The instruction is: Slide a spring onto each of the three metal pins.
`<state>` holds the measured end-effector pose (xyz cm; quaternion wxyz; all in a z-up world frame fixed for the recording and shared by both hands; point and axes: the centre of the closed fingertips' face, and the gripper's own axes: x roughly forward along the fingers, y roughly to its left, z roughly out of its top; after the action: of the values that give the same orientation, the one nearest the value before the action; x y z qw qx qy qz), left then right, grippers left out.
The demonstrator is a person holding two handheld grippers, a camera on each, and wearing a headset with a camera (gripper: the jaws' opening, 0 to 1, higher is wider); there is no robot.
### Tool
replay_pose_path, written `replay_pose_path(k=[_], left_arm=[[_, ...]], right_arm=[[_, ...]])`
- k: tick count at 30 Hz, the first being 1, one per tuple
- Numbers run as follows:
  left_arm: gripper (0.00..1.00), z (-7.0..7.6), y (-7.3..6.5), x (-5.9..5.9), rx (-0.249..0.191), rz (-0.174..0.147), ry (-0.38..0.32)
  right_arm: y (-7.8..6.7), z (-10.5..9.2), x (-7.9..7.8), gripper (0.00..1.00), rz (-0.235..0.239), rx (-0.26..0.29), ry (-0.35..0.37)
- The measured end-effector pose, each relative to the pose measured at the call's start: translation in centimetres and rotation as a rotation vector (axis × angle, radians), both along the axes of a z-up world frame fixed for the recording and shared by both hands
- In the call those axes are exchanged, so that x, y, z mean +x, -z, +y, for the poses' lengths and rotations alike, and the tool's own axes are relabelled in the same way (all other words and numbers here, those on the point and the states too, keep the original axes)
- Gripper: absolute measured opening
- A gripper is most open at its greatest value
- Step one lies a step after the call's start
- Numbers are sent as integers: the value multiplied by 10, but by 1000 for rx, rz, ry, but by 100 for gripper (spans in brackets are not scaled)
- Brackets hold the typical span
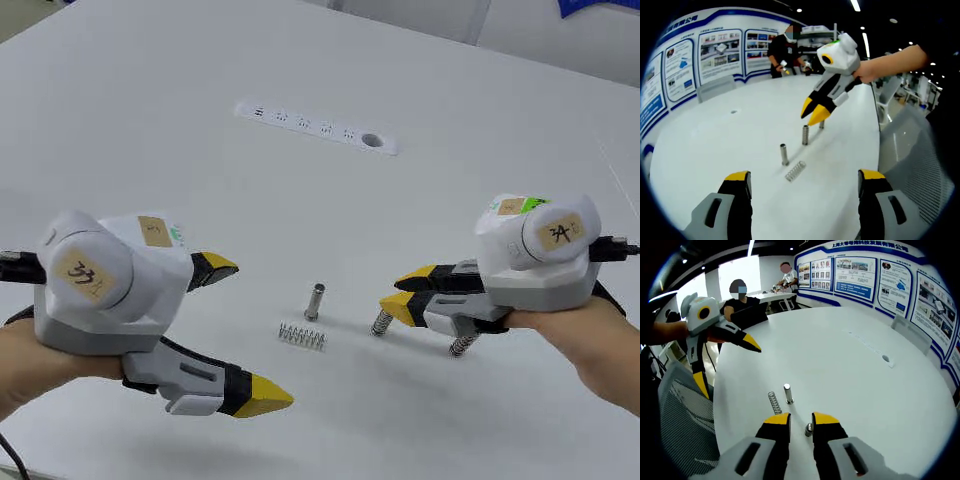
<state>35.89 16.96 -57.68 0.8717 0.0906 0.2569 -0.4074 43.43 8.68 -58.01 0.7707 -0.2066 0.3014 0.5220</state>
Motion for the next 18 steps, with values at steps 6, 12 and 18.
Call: replay_pose_path(k=[6, 12, 18], left_arm=[[90, 0, -1, -1, -2, -5, -2], [90, 4, -2, -1, -2, -6, -8], [90, 15, -2, 1, 5, -5, -31]], right_arm=[[14, 30, -26, 17, 15, -16, -79], [33, 47, -43, 18, 53, -40, -133], [53, 48, -41, 19, 77, -111, -139]])
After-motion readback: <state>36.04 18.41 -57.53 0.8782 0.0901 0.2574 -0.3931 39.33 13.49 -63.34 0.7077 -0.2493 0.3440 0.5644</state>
